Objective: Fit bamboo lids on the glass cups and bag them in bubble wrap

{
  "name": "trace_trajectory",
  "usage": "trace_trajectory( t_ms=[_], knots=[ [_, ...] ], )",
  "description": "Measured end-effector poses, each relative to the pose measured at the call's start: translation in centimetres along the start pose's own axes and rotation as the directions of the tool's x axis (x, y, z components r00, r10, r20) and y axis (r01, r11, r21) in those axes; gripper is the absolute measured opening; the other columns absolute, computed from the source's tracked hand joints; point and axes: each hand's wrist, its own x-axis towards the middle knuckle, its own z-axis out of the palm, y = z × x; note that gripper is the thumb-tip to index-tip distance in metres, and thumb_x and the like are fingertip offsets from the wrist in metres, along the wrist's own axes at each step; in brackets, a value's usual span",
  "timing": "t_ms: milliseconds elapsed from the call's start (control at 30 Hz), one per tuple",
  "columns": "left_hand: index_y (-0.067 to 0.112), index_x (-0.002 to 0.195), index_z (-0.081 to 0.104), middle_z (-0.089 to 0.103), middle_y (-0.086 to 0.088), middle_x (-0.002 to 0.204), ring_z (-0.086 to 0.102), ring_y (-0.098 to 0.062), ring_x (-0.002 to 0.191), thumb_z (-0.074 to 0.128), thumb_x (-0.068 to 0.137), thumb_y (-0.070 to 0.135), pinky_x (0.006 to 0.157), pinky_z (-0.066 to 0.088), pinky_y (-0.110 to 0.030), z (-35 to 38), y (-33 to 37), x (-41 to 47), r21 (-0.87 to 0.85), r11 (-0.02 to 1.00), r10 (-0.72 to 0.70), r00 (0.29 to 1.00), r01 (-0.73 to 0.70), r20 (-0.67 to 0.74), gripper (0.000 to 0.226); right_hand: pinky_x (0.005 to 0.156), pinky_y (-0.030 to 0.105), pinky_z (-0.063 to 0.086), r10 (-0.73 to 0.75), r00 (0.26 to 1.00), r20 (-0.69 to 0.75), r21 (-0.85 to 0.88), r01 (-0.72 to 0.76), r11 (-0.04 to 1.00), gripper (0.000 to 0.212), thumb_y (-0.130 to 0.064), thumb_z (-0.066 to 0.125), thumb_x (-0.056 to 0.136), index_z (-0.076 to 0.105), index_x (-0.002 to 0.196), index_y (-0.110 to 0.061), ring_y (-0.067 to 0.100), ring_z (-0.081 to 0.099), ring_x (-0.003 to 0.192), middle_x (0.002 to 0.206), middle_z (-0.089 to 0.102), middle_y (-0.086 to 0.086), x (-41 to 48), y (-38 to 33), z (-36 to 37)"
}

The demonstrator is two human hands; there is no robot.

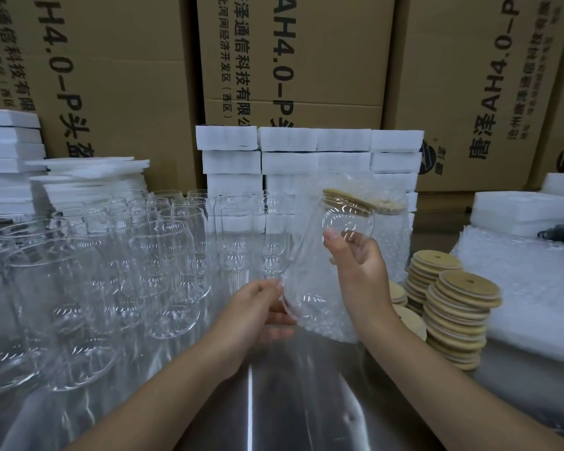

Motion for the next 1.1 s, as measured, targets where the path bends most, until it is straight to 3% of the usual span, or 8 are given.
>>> trace_trajectory(
  t_ms=[233,400,533,633,767,900,1000,1100],
  knots=[
    [0.005,0.126,0.056,0.068,-0.028,0.107,0.064,-0.025,0.084,0.058,0.089,-0.001,0.071,0.060,-0.033,-0.3,0.0,0.1,0.054,0.998,-0.019,1.000,0.018,0.006,0.037,0.059,0.000,0.037,-0.013,1.000,0.010,0.065,0.013,0.998,0.058,-0.066,0.065,0.063,0.057,0.102,-0.024,-0.015,0.055,0.070,0.097,0.067,-0.010,0.0,-0.3,-0.2],
    [0.007,0.107,0.062,0.072,-0.010,0.076,0.065,-0.017,0.065,0.043,0.092,-0.007,0.055,0.057,-0.026,-0.1,0.5,0.0,-0.026,0.999,0.028,0.999,-0.029,-0.042,0.027,0.078,0.016,0.039,-0.098,0.995,-0.006,-0.001,0.098,0.995,0.078,-0.070,0.067,0.063,0.047,0.125,-0.027,0.000,0.058,0.098,0.102,0.064,-0.016,-0.3,-0.5,-0.4],
    [0.006,0.107,0.069,0.072,-0.015,0.092,0.063,-0.021,0.073,0.033,0.090,-0.006,0.063,0.056,-0.030,0.1,0.5,-0.3,-0.023,0.998,0.059,0.998,-0.059,-0.010,0.041,0.083,0.025,0.043,-0.182,0.983,0.023,-0.097,0.183,0.978,0.071,-0.067,0.064,0.059,0.045,0.119,-0.034,0.007,0.056,0.098,0.105,0.062,-0.019,-0.4,-0.5,-0.6],
    [0.008,0.097,0.070,0.070,-0.012,0.082,0.062,-0.023,0.070,0.036,0.089,-0.008,0.059,0.055,-0.029,0.0,0.7,-0.2,-0.128,0.990,0.053,0.994,-0.065,-0.092,0.039,0.079,0.019,0.039,-0.240,0.970,0.049,-0.136,0.244,0.960,0.071,-0.066,0.058,0.057,0.047,0.118,-0.032,0.002,0.053,0.097,0.107,0.058,-0.021,-0.6,-0.4,-0.6],
    [0.011,0.102,0.071,0.061,-0.009,0.080,0.059,-0.020,0.072,0.051,0.087,0.011,0.070,0.051,-0.034,-0.3,0.7,-0.1,-0.132,0.985,0.102,0.992,-0.111,-0.074,0.025,0.071,0.003,0.036,-0.249,0.966,0.071,-0.169,0.258,0.951,0.076,-0.070,0.058,0.055,0.042,0.121,-0.036,-0.006,0.050,0.095,0.108,0.053,-0.024,-0.6,-0.2,-0.6],
    [0.023,0.103,0.074,0.070,-0.005,0.115,0.063,-0.018,0.105,0.058,0.066,0.033,0.086,0.051,-0.033,-0.4,0.7,-0.5,0.004,0.975,0.223,0.974,-0.223,0.030,0.041,0.074,0.010,0.041,-0.224,0.973,0.054,-0.135,0.230,0.964,0.074,-0.066,0.066,0.060,0.043,0.121,-0.032,-0.005,0.053,0.094,0.110,0.055,-0.024,-0.5,-0.2,-0.5],
    [0.042,0.126,0.052,0.057,0.015,0.131,0.058,0.000,0.114,0.075,0.057,0.044,0.094,0.047,-0.024,-0.8,0.3,-0.8,0.213,0.902,0.352,0.926,-0.375,0.137,0.073,0.076,0.017,0.044,-0.207,0.978,0.026,-0.087,0.209,0.974,0.077,-0.065,0.071,0.066,0.040,0.126,-0.028,0.002,0.056,0.101,0.114,0.056,-0.022,-0.5,-0.3,-0.4],
    [0.053,0.140,0.008,0.032,0.030,0.144,0.037,0.012,0.130,0.091,0.051,0.041,0.104,0.037,-0.016,-0.6,-0.6,-0.8,0.479,0.745,0.369,0.885,-0.464,0.283,0.122,0.086,0.030,0.052,-0.172,0.985,0.012,0.006,0.172,0.985,0.089,-0.062,0.067,0.062,0.033,0.134,-0.022,0.003,0.061,0.100,0.115,0.061,-0.013,-0.5,-0.3,-0.3]
  ],
)
